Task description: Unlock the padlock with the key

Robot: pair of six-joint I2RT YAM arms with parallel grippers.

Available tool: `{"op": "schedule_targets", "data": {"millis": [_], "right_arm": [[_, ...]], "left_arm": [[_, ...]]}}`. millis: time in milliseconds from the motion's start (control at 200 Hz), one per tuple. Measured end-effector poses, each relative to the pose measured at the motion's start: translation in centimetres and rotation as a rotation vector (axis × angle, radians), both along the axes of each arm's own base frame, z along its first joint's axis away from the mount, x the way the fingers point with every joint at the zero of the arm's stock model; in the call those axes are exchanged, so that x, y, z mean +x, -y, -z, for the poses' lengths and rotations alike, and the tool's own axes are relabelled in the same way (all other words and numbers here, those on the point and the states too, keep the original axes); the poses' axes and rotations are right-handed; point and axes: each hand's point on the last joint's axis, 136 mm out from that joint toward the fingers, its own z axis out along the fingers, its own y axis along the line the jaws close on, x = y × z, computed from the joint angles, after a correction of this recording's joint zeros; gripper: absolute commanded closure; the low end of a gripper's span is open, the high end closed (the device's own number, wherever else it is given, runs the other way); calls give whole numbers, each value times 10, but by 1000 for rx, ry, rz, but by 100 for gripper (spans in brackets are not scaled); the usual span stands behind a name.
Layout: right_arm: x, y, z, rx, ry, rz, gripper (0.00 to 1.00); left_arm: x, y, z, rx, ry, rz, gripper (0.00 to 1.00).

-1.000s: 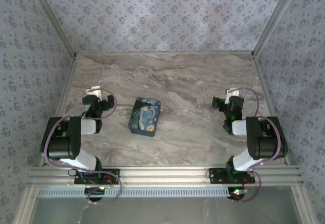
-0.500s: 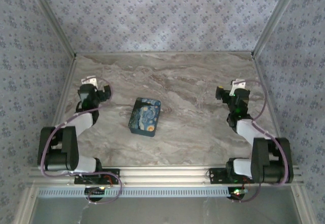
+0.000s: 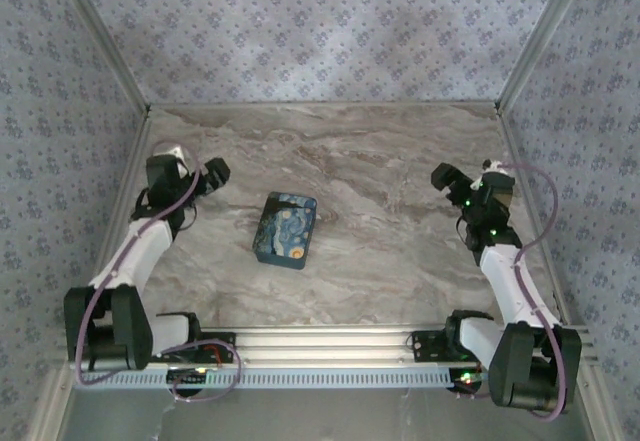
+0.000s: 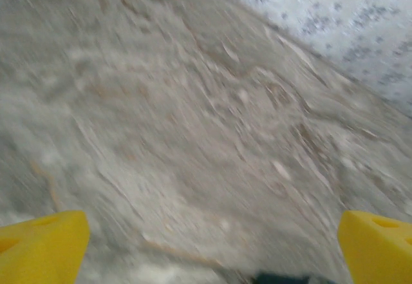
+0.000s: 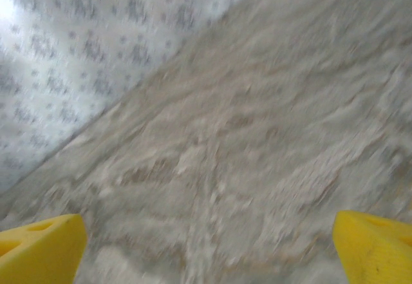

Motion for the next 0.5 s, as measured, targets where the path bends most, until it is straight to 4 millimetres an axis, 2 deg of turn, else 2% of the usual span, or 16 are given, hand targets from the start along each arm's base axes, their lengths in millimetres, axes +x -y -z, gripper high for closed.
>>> {"op": "schedule_targets", "data": {"millis": [180,290,395,500], "right_arm": [[-17,-55,18,69,-100,-177,0],[-28,-87,26,82,-139,-267,0],[-36,-115,34,81,-172,-341,0],[-44,-141,55,70,-246,-411,0]], "left_arm": [[-52,46,38,-176,-119,115,10],[-78,71,58,-239,-195,181,12],[-94,94,58,-262,-213,253,13],[-103,111,50,-273,-200,310,14]]}}
